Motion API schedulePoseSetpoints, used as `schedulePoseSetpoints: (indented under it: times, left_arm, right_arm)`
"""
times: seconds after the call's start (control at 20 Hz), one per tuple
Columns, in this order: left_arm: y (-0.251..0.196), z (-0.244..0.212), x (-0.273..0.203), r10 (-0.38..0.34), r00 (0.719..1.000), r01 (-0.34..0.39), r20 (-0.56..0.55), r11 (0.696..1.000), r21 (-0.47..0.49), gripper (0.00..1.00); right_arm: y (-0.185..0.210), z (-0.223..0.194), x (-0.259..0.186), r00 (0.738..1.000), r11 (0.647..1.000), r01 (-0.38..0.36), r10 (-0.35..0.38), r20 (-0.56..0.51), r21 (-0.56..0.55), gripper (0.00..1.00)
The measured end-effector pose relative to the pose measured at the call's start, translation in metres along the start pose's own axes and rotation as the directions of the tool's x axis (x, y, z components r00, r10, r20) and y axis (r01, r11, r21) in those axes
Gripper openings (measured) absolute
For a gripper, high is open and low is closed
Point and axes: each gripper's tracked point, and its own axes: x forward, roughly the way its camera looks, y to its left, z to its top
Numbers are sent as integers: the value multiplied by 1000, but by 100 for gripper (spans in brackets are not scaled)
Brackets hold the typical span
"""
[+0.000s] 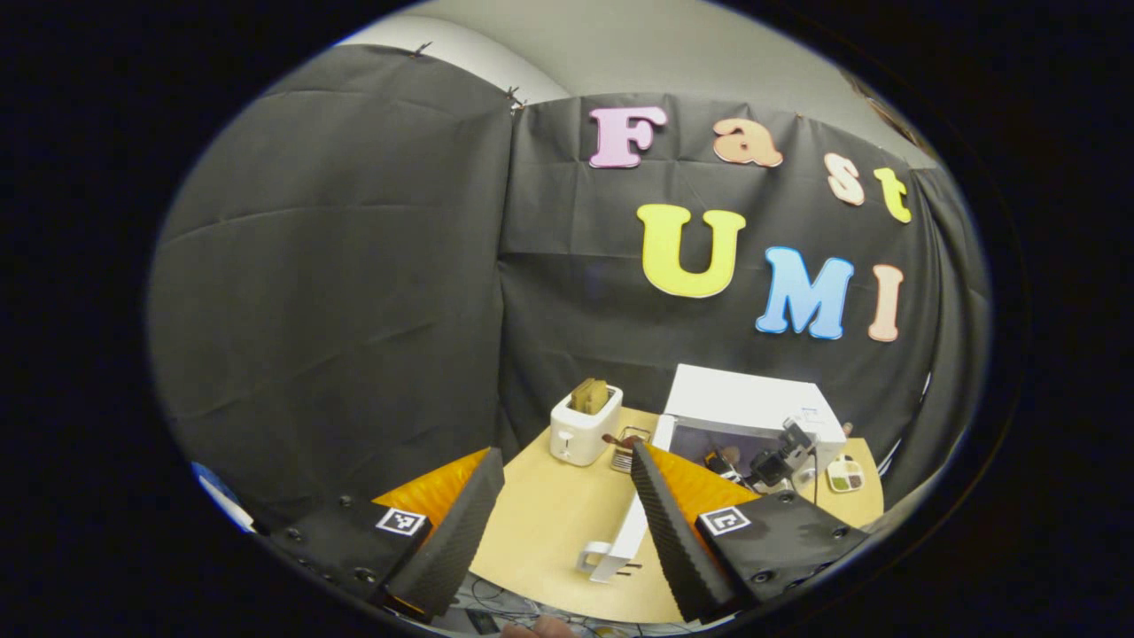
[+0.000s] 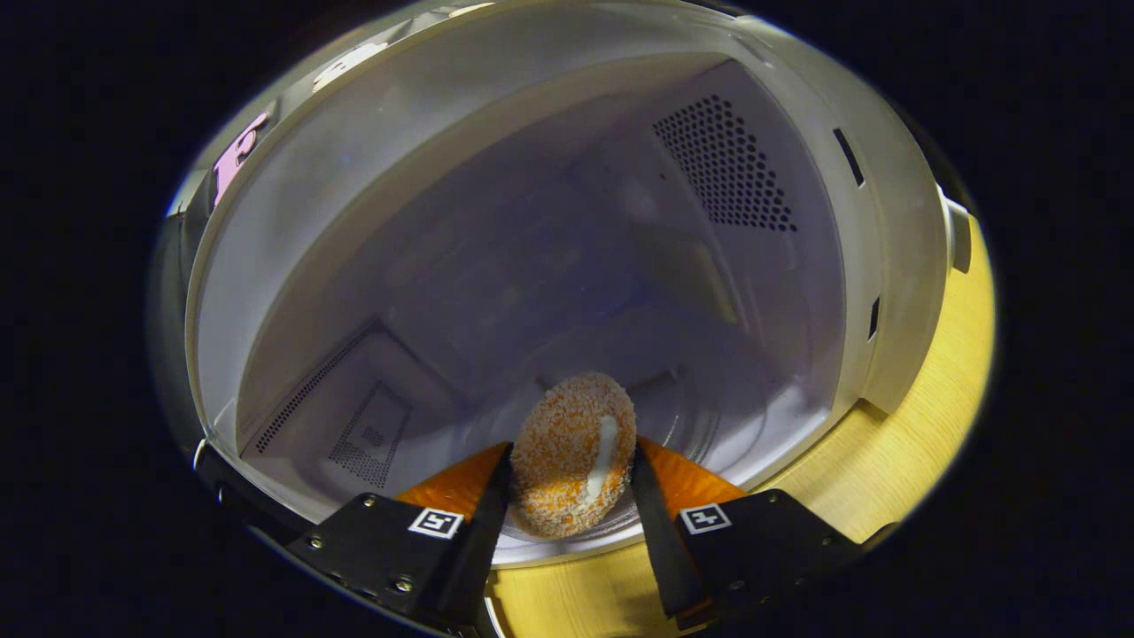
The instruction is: Open the microwave oven with the left hand, put the food in, and close the microwave oven.
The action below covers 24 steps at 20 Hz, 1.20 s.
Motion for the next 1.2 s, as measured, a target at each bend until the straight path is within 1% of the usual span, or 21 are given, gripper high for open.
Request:
schedulePoseSetpoints:
  times: [0.05,0.1,0.15,0.2,0.25,0.35,0.4,0.45,0.5,0.55,0.6,0.65,0.7,0.75,0.85,0.9,0.95,1.0,1.1,1.2]
  left_arm:
    - [0,0,0,-1,1000,1,0,1000,-6,100]
    - [1,0,1,1,1000,-1,5,1000,-7,96]
    - [2,3,1,-1,1000,1,11,1000,-8,96]
    - [2,4,1,-1,1000,1,16,1000,-8,96]
    - [2,6,1,-2,1000,2,21,1000,-10,93]
    - [0,10,0,-8,999,8,31,1000,-17,93]
    - [1,10,-1,-8,999,9,36,1000,-18,100]
    - [1,12,-3,-9,999,10,42,1000,-18,100]
    - [2,14,-5,-10,999,11,47,1000,-17,93]
    - [2,14,-7,-10,999,10,49,1000,-15,93]
    - [3,14,-10,-8,999,9,52,1000,-16,99]
    - [3,16,-12,-9,998,10,58,1000,-20,93]
    - [4,17,-16,-11,998,12,64,1000,-22,96]
    - [5,18,-19,-12,997,13,71,1000,-24,96]
    - [8,19,-23,-10,996,13,86,999,-36,93]
    - [9,23,-27,-13,995,17,98,999,-49,96]
    - [9,25,-31,-19,994,26,111,998,-61,96]
    - [11,28,-37,-23,992,32,126,997,-68,93]
    - [18,32,-47,-24,987,36,159,997,-74,92]
    - [29,38,-60,-22,981,40,191,995,-91,92]
  right_arm:
    - [0,-1,4,1000,1000,3,-3,-1,-14,76]
    - [1,-1,5,1000,1000,5,-6,-6,-19,76]
    - [-1,0,4,1000,1000,11,-11,-15,-19,77]
    - [-1,1,4,1000,1000,10,-10,-27,-24,80]
    - [-1,-1,3,999,1000,7,-8,-37,-25,81]
    - [0,-2,0,998,1000,14,-15,-60,-22,82]
    - [2,-1,-1,998,1000,13,-14,-60,-14,83]
    - [8,2,-2,999,1000,3,-3,-43,4,85]
    - [11,3,1,999,1000,-8,9,-31,5,99]
    - [6,4,-3,1000,1000,9,-9,-28,-13,99]
    - [2,3,-4,999,999,24,-25,-37,-24,98]
    - [0,3,-7,999,999,24,-26,-42,-38,98]
    - [2,6,-11,999,998,9,-11,-42,-54,98]
    - [6,8,-16,999,997,-5,1,-41,-77,99]
    - [12,11,-31,998,991,-45,40,-46,-125,98]
    - [15,12,-37,997,987,-63,55,-55,-147,98]
    - [17,14,-44,996,983,-76,66,-63,-164,98]
    - [19,17,-51,995,980,-87,75,-72,-177,98]
    - [23,21,-69,992,974,-109,94,-81,-200,98]
    - [27,25,-91,990,959,-132,114,-86,-252,98]
